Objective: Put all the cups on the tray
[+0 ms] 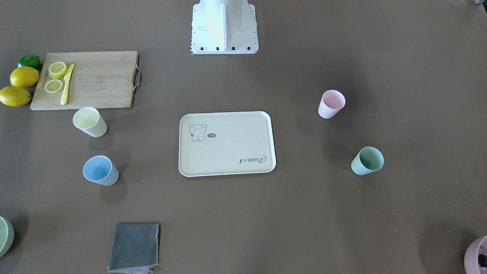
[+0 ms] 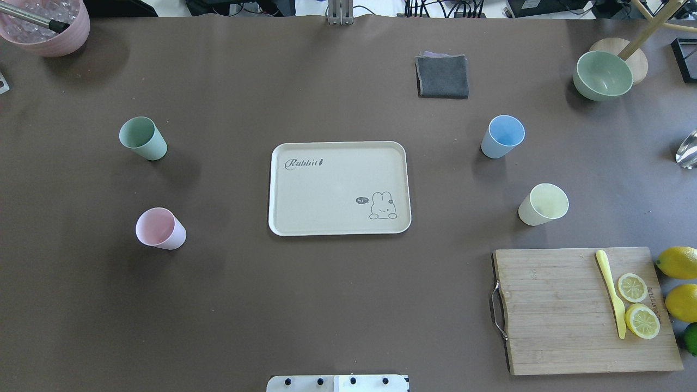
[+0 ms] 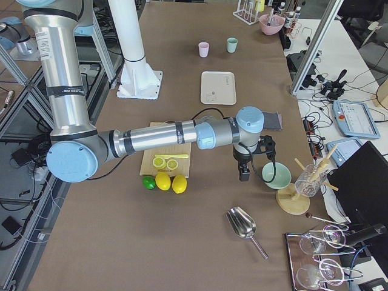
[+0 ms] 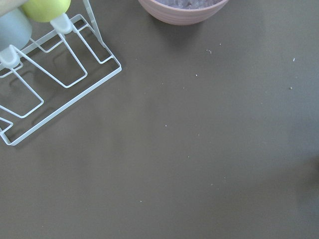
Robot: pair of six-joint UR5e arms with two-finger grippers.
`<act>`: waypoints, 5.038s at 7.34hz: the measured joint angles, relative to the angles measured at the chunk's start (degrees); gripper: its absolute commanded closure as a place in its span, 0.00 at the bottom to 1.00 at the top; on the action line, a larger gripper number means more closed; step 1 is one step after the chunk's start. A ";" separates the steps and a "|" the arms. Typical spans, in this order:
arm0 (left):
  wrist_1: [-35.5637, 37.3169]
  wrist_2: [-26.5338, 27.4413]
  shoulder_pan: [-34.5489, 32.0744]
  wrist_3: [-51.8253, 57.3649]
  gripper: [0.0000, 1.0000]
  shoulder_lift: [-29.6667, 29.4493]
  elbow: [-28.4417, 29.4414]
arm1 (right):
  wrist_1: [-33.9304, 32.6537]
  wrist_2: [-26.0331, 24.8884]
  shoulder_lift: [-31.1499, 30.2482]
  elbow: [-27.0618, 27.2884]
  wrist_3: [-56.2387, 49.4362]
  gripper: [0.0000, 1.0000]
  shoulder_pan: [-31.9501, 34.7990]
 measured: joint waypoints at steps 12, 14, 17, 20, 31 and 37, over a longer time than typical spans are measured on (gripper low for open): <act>-5.76 -0.25 0.96 -1.55 0.02 -0.08 0.07 | 18.64 -11.97 -7.72 11.90 34.35 0.00 -30.30; -5.77 -0.26 0.96 -1.54 0.02 -0.10 0.06 | 18.68 -11.80 -8.61 11.93 34.40 0.00 -31.21; -5.77 -0.26 0.96 -1.54 0.02 -0.15 0.06 | 18.67 -12.10 -8.76 11.77 34.52 0.88 -32.83; -5.77 -0.26 0.96 -1.52 0.02 -0.17 0.06 | 18.64 -12.58 -8.42 11.13 34.45 1.00 -33.54; -6.99 0.15 9.09 -19.16 0.02 0.20 -6.64 | 1.13 -13.32 16.34 13.99 48.06 1.00 -37.68; -6.99 3.25 21.18 -29.75 0.02 3.33 -16.35 | -2.41 -21.74 24.71 7.91 54.44 1.00 -48.34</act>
